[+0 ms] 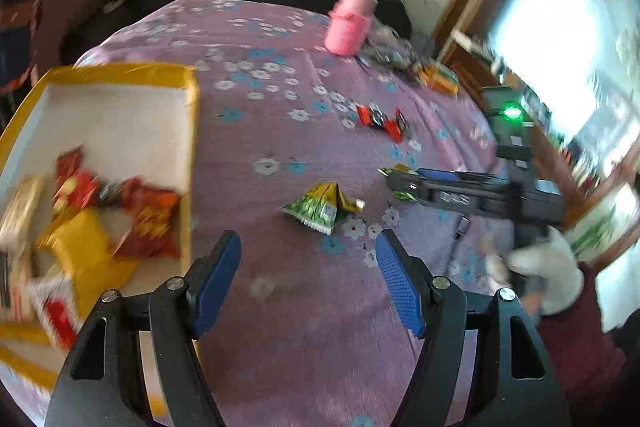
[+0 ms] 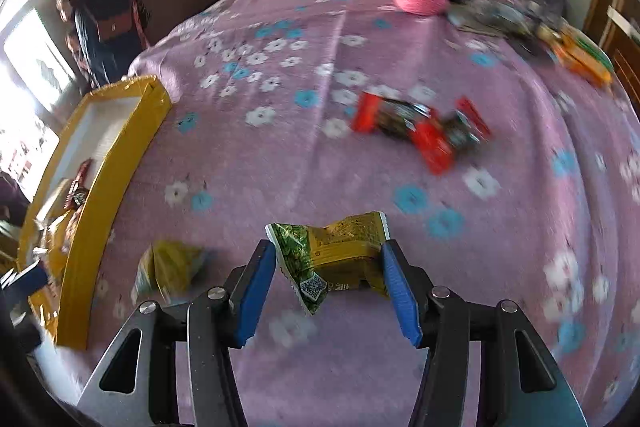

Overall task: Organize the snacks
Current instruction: 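Grasp a green-yellow snack packet with each tool, then carry both green-yellow packets into the yellow tray and open both tools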

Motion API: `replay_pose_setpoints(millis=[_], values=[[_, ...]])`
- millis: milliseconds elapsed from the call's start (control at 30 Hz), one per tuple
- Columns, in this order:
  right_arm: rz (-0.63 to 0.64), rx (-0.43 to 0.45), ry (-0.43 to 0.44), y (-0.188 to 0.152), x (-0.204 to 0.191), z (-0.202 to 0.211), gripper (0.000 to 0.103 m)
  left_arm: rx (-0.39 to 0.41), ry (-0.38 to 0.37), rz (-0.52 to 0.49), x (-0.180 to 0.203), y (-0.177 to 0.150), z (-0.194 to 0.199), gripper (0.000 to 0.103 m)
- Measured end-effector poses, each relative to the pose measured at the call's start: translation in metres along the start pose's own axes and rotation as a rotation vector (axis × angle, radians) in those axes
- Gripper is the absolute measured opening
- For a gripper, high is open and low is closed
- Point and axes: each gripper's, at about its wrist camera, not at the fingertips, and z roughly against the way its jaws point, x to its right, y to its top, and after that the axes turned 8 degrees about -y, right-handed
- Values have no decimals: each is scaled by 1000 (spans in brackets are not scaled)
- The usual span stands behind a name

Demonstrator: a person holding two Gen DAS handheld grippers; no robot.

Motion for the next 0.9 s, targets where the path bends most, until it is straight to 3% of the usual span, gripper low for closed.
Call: replay_pose_setpoints(millis=[67,167,367,467,500,533,567,667,900], values=[[-15,37,28,-13,7,6,56,-35,26,-67,8,9,-22,69],[-22,81,51,-22,12,11,56,-90,129,-165,17,18,-55,69],[-50,128,110,-27,21,9,59,-170,147,-242,19,20,-92,69],[-36,144,102,-28,19,6,63,-199,163,-243,20,20,-103,65],[-32,148,99,-29,18,6,63,-207,152,-245,21,19,-105,58],[-29,147,93,-30,17,6,67,-214,143,-245,22,19,-108,39],[-27,135,94,-30,17,3,67,-210,142,-248,23,19,-109,34],[-14,139,85,-31,14,2,67,-203,135,-226,23,20,-110,33],[-23,161,80,-34,15,6,52,-134,115,-153,17,20,-90,32]])
